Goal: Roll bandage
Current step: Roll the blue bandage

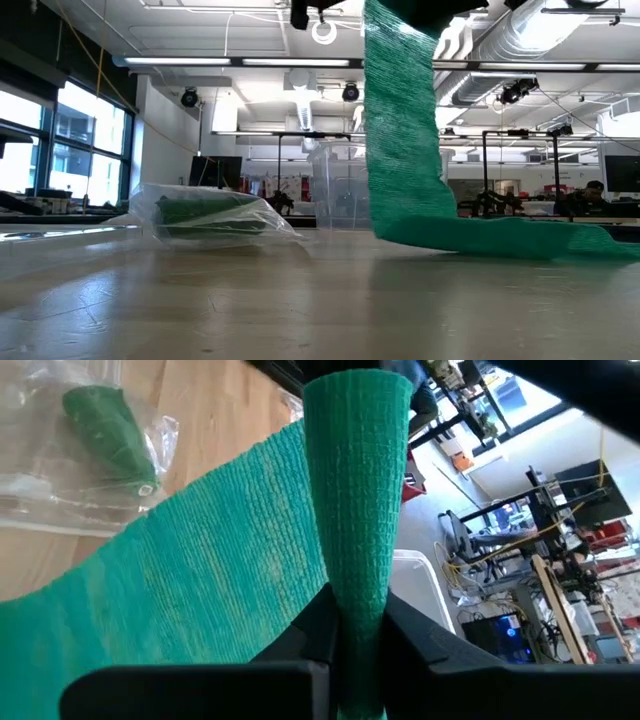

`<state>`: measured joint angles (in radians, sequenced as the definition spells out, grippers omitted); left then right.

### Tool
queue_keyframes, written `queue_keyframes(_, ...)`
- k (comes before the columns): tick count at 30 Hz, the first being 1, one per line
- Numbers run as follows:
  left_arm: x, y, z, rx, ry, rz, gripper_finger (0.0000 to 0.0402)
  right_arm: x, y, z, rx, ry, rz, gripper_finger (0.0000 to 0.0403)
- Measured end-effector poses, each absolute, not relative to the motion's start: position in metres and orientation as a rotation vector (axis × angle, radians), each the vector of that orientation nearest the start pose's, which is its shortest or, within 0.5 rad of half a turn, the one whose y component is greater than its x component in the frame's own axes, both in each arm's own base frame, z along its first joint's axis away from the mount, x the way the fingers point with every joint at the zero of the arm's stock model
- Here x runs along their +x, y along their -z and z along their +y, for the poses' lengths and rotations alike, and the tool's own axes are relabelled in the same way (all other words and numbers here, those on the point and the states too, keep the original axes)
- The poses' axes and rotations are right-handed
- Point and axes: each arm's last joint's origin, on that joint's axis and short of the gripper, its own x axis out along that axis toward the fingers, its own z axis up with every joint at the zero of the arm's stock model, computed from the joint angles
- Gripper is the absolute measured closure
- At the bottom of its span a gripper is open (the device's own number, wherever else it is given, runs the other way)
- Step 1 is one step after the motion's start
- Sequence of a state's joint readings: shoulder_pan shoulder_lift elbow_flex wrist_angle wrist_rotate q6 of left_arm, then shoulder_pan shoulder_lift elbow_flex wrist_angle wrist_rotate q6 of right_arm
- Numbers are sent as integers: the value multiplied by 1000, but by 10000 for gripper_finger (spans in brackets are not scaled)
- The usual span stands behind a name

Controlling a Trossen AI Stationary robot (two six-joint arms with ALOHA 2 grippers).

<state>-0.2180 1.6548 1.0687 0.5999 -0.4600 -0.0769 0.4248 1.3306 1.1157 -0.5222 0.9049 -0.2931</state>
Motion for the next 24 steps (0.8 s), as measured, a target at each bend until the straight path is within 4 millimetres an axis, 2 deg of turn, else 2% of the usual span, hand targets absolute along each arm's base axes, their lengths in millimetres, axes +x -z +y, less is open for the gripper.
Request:
queue_keyframes(6, 371, -278, -48, -204, -176, 14, 220, 256, -306, 92, -724, 345, 677, 369)
queue_keyframes(12, 373, -275, -37, -211, -187, 38, 267, 256, -304, 94, -646, 271, 679, 355)
queue_keyframes(15, 373, -273, -32, -180, -192, 65, 304, 257, -305, 95, -606, 260, 669, 328)
queue_keyframes(20, 374, -273, -26, -173, -77, 87, 379, 258, -305, 94, -570, 251, 661, 261)
queue_keyframes(24, 369, -279, -24, -139, -88, 99, 393, 258, -313, 94, -551, 274, 613, 216)
